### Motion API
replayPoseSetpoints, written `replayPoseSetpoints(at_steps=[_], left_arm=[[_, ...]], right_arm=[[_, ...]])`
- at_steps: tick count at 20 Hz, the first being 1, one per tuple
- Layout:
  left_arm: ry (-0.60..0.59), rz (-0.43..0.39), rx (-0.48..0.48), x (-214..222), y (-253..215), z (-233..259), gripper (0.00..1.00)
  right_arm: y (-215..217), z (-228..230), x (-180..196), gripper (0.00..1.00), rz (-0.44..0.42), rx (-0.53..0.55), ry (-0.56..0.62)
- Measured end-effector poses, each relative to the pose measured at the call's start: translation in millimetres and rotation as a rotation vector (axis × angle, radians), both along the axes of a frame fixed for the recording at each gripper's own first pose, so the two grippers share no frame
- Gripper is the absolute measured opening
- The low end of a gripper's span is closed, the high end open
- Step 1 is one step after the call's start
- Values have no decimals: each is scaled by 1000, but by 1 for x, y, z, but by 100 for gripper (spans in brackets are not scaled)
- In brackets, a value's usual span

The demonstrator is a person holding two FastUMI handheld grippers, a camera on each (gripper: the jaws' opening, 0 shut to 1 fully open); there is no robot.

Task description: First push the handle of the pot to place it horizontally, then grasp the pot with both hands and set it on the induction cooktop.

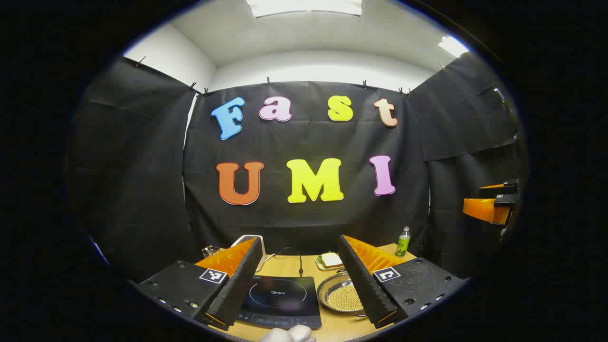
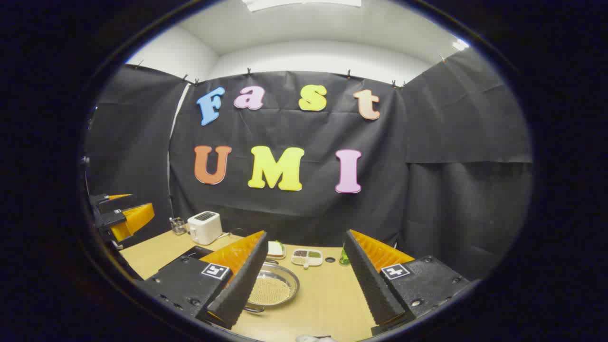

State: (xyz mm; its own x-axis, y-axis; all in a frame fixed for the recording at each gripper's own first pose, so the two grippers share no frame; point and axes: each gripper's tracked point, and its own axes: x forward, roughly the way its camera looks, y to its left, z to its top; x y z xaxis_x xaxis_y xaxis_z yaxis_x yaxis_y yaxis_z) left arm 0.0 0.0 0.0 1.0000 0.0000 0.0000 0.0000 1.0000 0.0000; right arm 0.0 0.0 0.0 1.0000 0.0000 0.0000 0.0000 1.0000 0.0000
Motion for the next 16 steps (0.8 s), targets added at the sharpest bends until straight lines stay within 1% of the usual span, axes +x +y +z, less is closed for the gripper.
replayPoseSetpoints(at_steps=[4, 8, 15, 16], left_arm=[[2, 8, -2, 0, 6, -3, 96], [6, 25, -10, -2, 15, -6, 96], [35, 60, -21, -11, 30, -20, 96], [40, 65, -22, -11, 34, -23, 96]], right_arm=[[3, 4, 5, 99, -2, 0, -6], [12, 3, 13, 100, 15, 2, 0], [38, -9, 33, 100, 67, -14, 41], [47, -12, 36, 99, 92, -12, 55]])
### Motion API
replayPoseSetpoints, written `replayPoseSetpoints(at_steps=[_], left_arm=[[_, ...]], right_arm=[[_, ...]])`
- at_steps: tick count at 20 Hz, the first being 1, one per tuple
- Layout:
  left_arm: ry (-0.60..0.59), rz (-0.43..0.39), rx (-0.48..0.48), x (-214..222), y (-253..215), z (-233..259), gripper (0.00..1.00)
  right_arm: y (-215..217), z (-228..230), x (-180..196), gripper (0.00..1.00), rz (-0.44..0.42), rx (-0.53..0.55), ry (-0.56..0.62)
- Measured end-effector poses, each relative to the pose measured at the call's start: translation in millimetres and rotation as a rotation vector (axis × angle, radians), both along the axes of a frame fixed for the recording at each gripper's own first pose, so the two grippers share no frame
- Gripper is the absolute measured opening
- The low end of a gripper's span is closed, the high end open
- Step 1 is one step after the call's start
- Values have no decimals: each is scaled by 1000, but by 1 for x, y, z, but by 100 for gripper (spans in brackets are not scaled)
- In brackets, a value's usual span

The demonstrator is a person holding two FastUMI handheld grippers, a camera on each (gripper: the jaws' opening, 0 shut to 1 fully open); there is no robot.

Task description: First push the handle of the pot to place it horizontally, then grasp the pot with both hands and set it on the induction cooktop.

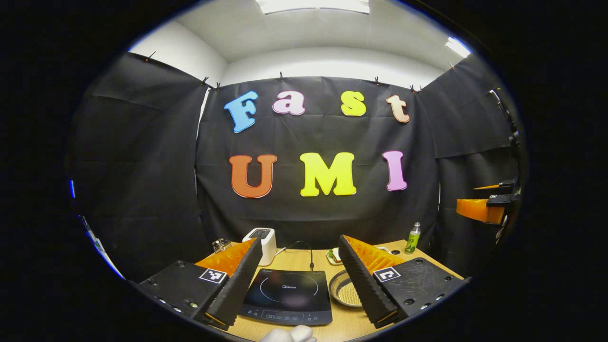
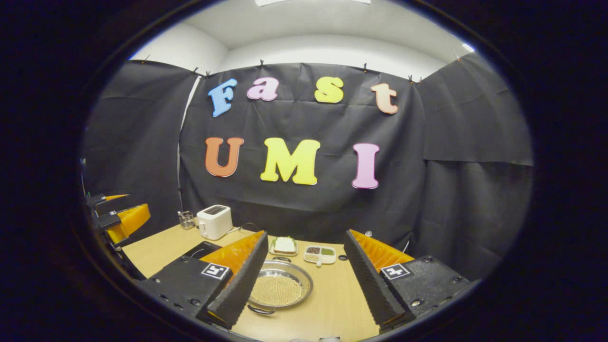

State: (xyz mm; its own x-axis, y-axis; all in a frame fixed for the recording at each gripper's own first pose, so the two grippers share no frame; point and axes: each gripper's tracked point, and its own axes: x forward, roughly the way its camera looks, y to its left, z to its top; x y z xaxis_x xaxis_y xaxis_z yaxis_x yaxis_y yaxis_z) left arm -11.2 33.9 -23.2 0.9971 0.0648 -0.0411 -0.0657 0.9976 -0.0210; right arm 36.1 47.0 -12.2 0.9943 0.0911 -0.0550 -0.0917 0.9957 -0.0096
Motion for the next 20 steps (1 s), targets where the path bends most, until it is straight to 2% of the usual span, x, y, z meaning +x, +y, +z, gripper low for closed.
replayPoseSetpoints(at_steps=[7, 9, 10, 11, 15, 17, 18, 19, 20], left_arm=[[43, 40, -3, -10, 16, -24, 96], [57, 58, 1, -13, 22, -29, 96], [63, 69, 4, -15, 26, -32, 96], [67, 78, 4, -17, 28, -34, 96], [84, 114, 8, -26, 36, -42, 96], [92, 131, 7, -29, 40, -45, 96], [95, 139, 6, -32, 41, -47, 96], [99, 148, 4, -34, 42, -48, 96], [103, 157, 3, -36, 45, -50, 96]], right_arm=[[54, -46, 32, 97, 118, -23, 140], [75, -67, 40, 84, 174, -4, 212], [82, -77, 43, 83, 193, 16, 250], [89, -88, 48, 76, 210, 37, 289], [110, -146, 63, 49, 238, 72, 448], [117, -181, 65, 31, 248, 75, 540], [121, -195, 64, 25, 254, 86, 582], [122, -211, 63, 24, 254, 92, 618], [123, -222, 64, 16, 254, 92, 645]])
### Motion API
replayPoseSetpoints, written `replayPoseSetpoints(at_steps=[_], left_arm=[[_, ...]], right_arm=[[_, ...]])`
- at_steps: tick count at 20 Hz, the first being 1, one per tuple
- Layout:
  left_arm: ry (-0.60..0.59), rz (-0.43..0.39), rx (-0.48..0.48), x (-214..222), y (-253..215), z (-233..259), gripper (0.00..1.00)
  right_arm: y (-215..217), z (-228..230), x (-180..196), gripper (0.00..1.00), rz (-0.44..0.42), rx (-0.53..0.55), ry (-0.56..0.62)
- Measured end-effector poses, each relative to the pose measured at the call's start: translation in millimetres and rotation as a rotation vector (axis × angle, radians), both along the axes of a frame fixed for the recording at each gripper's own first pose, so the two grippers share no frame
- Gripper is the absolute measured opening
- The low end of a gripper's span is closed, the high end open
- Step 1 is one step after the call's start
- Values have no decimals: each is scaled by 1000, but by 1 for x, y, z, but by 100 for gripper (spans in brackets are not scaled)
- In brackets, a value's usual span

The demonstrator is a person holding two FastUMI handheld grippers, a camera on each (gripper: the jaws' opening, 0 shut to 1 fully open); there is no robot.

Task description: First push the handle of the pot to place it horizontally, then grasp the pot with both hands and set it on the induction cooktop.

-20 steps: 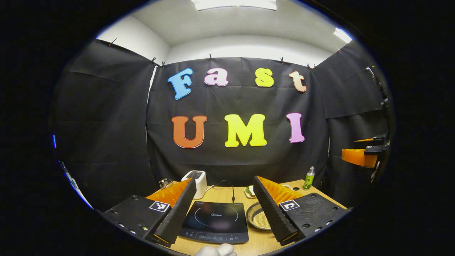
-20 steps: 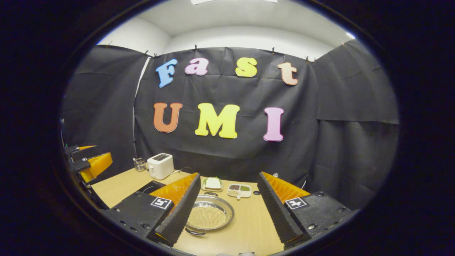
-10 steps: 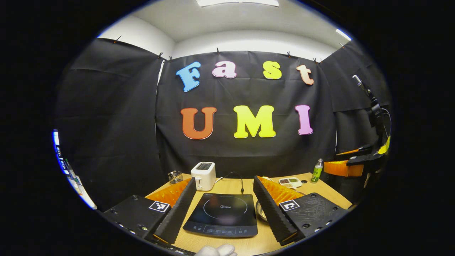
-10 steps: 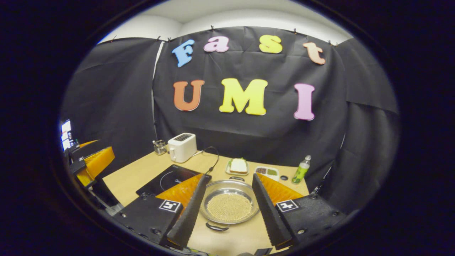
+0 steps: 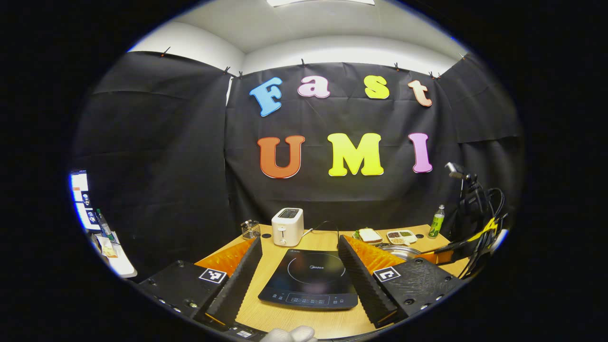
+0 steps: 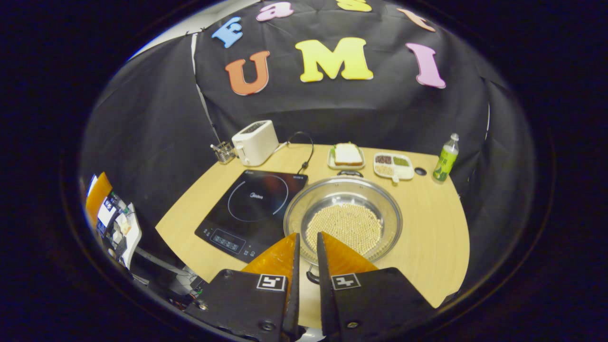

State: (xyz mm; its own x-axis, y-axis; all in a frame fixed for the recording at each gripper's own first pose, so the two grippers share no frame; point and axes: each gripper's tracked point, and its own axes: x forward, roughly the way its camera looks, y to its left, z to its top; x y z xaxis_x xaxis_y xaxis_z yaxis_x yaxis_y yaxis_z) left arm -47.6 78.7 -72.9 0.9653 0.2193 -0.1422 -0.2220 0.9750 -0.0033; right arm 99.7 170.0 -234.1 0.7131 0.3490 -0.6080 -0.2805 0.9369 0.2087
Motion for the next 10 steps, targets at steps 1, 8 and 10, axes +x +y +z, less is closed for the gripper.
replayPoseSetpoints(at_steps=[1, 8, 10], left_arm=[[4, 6, 0, -1, 1, -2, 96], [31, 40, -18, -10, 10, -12, 96], [39, 41, -26, -10, 11, -13, 96]], right_arm=[[3, -9, 1, 17, 13, -5, 24], [30, -77, -7, 4, 84, -48, 172], [36, -92, -9, 4, 91, -71, 203]])
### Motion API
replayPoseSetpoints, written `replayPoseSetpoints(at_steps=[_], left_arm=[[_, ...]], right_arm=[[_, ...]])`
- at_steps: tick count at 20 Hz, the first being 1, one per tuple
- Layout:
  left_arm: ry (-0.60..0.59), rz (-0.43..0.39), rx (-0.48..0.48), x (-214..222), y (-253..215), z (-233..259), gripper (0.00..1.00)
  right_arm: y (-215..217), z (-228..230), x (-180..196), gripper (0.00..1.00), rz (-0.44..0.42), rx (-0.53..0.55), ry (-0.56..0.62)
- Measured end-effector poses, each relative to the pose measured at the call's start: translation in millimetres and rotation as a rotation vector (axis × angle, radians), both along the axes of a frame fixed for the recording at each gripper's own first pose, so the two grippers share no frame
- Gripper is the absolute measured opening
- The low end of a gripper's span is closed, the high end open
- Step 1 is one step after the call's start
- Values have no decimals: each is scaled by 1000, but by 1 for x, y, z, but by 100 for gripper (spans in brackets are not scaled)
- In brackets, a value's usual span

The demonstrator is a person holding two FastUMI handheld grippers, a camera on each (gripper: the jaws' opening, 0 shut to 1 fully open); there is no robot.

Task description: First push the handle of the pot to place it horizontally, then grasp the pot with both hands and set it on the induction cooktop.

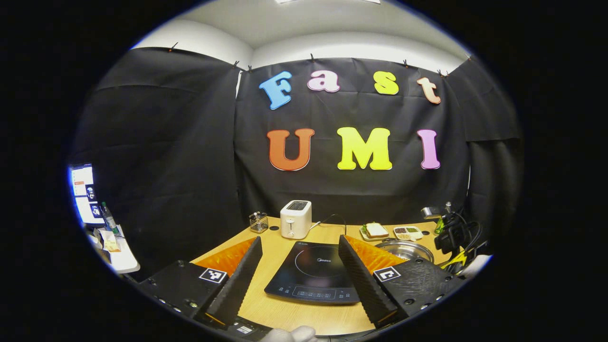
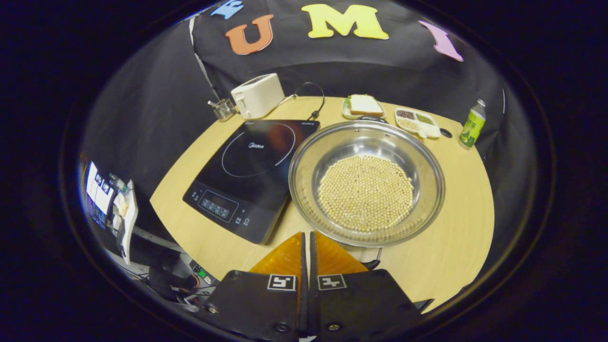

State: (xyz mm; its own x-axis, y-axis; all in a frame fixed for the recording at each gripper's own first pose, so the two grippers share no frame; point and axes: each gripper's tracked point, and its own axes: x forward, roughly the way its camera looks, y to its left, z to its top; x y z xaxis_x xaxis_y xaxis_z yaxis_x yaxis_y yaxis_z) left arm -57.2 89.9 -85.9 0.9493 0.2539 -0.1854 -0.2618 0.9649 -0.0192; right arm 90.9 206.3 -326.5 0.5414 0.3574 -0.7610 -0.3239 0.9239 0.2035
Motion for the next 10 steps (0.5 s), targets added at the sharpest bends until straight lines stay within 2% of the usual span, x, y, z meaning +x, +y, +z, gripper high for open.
replayPoseSetpoints(at_steps=[2, 3, 5, 6, 10], left_arm=[[2, 2, 3, -2, 2, 0, 96], [1, 4, 5, -2, 3, 2, 96], [2, 6, 6, -2, 4, 3, 96], [2, 7, 6, -2, 5, 3, 96], [9, 5, 0, -3, 6, 0, 96]], right_arm=[[4, -11, 1, 4, 4, -15, 16], [3, -17, 1, 0, 4, -34, 22], [-3, -27, 3, 4, -13, -63, 34], [-2, -30, 4, 0, -21, -47, 43], [-4, -37, -1, 4, -50, -8, 84]])
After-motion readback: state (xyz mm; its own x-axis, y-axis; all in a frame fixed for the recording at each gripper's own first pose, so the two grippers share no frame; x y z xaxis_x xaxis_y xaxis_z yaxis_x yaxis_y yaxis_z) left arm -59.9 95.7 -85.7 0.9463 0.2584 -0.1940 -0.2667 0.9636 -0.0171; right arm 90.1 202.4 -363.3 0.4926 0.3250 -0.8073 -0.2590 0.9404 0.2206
